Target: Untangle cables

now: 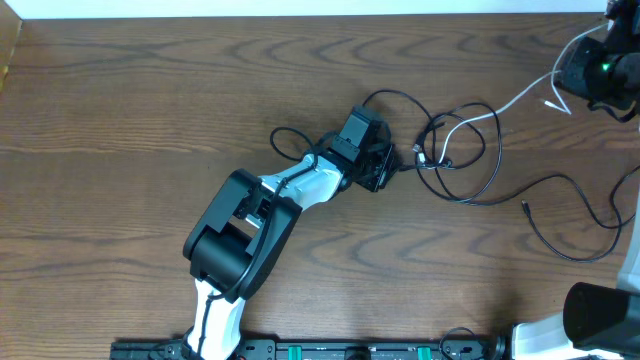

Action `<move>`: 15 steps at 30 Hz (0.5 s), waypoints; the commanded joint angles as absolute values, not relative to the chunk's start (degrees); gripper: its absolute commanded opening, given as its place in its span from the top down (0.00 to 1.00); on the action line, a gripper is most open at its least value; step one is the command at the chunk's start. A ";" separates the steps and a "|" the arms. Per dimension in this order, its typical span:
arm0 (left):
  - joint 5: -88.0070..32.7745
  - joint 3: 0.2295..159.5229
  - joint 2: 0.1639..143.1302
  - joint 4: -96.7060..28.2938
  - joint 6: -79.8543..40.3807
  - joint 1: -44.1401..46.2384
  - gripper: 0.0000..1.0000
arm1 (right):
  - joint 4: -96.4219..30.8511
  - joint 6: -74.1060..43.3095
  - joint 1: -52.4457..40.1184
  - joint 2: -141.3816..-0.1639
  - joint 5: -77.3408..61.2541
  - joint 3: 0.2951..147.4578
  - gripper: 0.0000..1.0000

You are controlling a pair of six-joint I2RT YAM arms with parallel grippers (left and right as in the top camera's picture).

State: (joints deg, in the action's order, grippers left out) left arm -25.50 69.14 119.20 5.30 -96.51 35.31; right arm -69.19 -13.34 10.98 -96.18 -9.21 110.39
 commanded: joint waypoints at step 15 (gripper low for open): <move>-38.57 69.63 117.27 -13.39 -63.46 17.21 0.92 | -70.94 -6.04 10.48 -96.40 -24.45 109.80 0.99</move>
